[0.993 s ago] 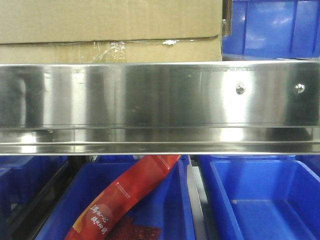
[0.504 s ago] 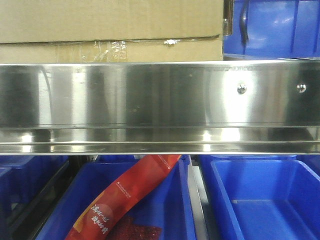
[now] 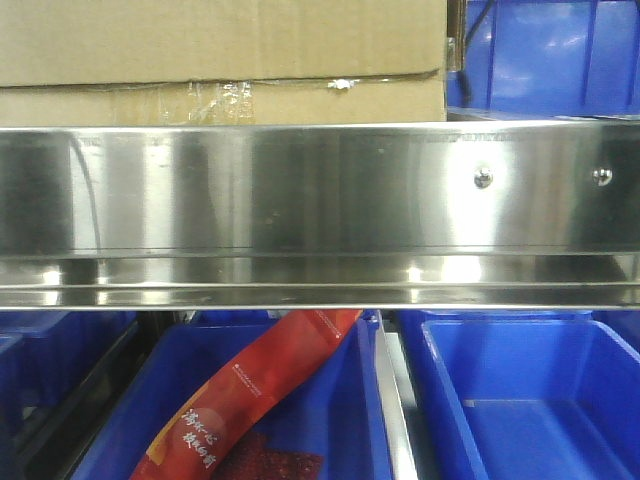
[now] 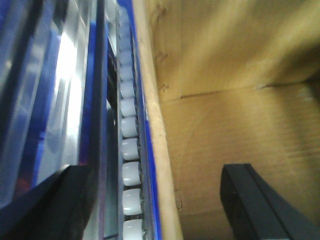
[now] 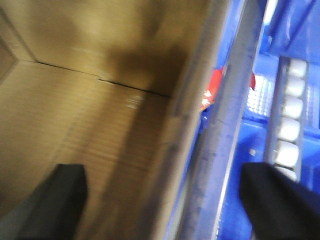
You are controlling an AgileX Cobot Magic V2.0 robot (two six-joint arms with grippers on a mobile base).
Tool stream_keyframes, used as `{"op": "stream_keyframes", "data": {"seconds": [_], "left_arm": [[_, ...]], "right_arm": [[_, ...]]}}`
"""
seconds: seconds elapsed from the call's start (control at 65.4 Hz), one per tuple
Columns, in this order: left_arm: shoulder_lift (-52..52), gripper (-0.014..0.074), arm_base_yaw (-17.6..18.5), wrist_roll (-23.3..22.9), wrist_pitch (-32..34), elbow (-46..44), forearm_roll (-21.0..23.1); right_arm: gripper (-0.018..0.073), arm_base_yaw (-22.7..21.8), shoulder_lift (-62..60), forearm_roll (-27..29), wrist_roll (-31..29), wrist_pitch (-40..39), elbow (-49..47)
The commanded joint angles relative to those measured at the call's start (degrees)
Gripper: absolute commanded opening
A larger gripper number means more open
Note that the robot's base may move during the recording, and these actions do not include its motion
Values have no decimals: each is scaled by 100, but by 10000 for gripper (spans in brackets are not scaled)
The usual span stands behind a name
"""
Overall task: Grab carton from right shelf to conveyor
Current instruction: 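Clamp the carton's side walls with the left and right grippers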
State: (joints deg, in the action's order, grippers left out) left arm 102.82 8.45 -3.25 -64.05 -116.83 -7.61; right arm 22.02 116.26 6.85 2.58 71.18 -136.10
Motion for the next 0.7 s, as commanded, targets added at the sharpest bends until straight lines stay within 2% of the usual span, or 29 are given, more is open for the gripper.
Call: {"op": "stream_keyframes", "data": {"seconds": [0.0, 0.015, 0.092, 0.183, 0.275, 0.352, 0.55, 0.688], "left_arm": [[42, 418, -11, -35, 19, -45, 78], [55, 413, -11, -35, 2, -45, 78], [63, 353, -11, -35, -25, -45, 78], [76, 173, -11, -35, -122, -45, 78], [76, -48, -11, -35, -138, -45, 78], [76, 4, -11, -35, -138, -66, 89], [65, -13, -11, -35, -591, -550, 100], [-27, -13, -11, -43, -591, -1139, 171]], "right_arm": [[314, -63, 38, -88, -9, -121, -49], [300, -63, 38, -88, -9, -121, -49], [120, -74, 75, -88, -9, -121, -49], [-98, -74, 121, -88, -9, -121, -49], [-66, -74, 119, -88, -9, -121, -49], [-72, -74, 80, -88, -9, -121, -49], [-72, -74, -249, -88, -9, -121, -49], [-72, -74, -719, -77, -9, -121, -49]]}}
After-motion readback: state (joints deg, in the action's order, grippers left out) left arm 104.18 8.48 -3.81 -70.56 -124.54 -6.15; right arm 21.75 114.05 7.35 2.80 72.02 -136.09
